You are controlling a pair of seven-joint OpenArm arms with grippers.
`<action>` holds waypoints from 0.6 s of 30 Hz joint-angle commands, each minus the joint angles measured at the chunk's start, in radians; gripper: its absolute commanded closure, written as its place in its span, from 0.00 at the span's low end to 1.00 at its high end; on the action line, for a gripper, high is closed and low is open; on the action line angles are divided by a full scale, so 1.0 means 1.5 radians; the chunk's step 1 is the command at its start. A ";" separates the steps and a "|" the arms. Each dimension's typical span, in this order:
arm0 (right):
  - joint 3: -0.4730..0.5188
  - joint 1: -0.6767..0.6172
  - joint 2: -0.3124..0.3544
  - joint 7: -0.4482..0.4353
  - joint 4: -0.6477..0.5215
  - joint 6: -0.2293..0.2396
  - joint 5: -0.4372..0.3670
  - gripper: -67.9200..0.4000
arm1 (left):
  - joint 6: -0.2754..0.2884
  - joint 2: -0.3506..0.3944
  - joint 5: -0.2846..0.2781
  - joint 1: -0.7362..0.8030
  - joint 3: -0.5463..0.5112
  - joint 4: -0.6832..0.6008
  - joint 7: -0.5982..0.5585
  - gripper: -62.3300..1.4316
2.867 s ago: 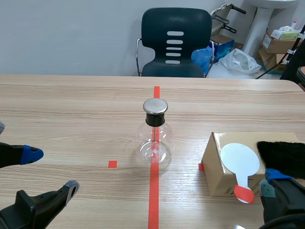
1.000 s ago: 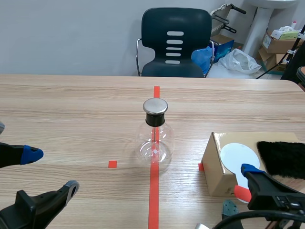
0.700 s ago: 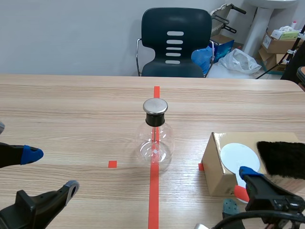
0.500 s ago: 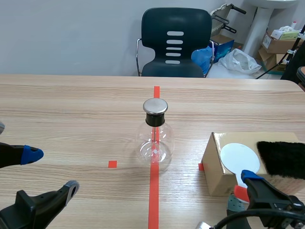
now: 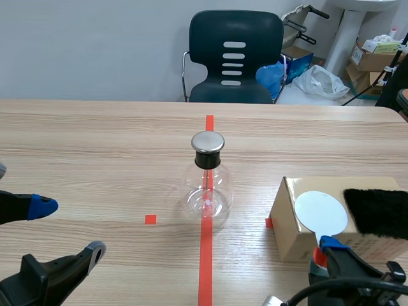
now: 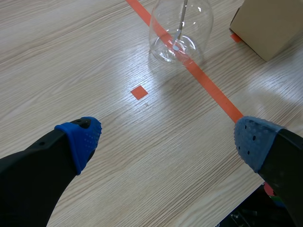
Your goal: Do the electroscope experiment
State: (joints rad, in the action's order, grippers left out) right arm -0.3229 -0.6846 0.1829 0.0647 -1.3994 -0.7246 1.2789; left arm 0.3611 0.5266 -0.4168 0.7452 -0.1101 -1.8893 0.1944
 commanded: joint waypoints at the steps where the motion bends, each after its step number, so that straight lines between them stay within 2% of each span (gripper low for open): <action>1: 0.002 0.004 0.004 0.000 -0.009 -0.039 0.003 0.73 | 0.001 0.002 -0.004 0.002 -0.002 -0.009 -0.007 0.03; 7: 0.002 0.004 0.004 0.000 -0.009 -0.039 0.003 0.85 | 0.001 0.002 -0.004 0.002 -0.002 -0.009 -0.007 0.03; 11: 0.002 0.004 0.004 0.000 -0.009 -0.039 0.003 0.97 | 0.001 0.002 -0.004 0.002 -0.002 -0.009 -0.007 0.03; 18: 0.002 0.004 0.004 0.000 -0.009 -0.039 0.003 0.98 | 0.001 0.002 -0.004 0.002 -0.002 -0.009 -0.007 0.03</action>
State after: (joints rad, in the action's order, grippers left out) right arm -0.3229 -0.6838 0.1829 0.0647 -1.4010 -0.7383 1.2797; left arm 0.3611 0.5266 -0.4168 0.7452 -0.1101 -1.8893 0.1944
